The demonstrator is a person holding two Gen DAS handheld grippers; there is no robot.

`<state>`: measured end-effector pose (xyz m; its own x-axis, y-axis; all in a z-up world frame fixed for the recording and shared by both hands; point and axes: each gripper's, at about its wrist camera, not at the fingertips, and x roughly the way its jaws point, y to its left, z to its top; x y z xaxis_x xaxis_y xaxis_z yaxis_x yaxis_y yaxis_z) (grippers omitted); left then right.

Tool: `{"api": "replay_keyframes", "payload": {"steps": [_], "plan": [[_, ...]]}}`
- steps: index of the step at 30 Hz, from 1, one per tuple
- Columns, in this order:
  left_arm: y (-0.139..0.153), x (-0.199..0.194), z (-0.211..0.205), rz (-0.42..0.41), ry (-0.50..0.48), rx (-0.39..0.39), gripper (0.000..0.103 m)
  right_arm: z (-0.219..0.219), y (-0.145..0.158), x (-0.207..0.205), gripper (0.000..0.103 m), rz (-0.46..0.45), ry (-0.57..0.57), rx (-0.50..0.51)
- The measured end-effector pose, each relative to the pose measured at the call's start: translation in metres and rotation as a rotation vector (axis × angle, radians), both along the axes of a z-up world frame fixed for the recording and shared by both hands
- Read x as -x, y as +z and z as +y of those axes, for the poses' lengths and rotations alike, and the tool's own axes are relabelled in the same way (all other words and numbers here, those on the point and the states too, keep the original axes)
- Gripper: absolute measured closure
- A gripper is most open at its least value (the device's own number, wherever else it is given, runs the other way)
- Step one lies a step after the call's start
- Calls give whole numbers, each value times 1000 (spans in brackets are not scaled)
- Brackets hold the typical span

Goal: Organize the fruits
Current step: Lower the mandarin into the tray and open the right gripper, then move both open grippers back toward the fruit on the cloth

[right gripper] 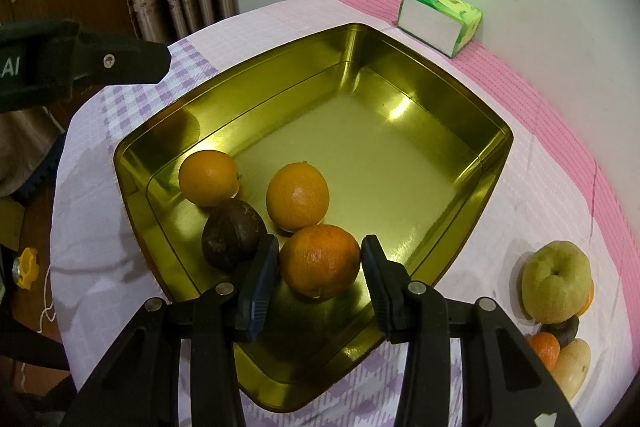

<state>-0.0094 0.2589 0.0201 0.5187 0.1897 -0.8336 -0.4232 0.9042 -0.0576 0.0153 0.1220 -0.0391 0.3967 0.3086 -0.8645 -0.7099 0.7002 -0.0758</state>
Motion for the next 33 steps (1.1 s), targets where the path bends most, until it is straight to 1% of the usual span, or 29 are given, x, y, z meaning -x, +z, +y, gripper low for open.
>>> {"api": "replay_keyframes", "payload": {"steps": [6, 11, 16, 21, 25, 28, 33], "plan": [[-1, 0, -4, 4, -12, -9, 22, -6, 11, 4, 63, -10, -6, -32], [0, 0, -8, 4, -24, -20, 22, -24, 27, 9, 61, -24, -39, -70], [-1, -1, -12, 8, -39, -29, 22, -60, 41, 7, 59, -37, -113, -99], [0, -2, -18, 7, -68, -32, 22, -108, 52, 4, 56, -61, -216, -96], [0, -3, -34, 5, -128, -36, 22, -156, 56, 0, 55, -71, -325, -87], [3, -4, -54, -7, -203, -49, 22, -188, 55, -4, 54, -70, -394, -86], [7, -4, -94, -18, -327, -48, 22, -240, 48, -11, 54, -71, -507, -86]]}}
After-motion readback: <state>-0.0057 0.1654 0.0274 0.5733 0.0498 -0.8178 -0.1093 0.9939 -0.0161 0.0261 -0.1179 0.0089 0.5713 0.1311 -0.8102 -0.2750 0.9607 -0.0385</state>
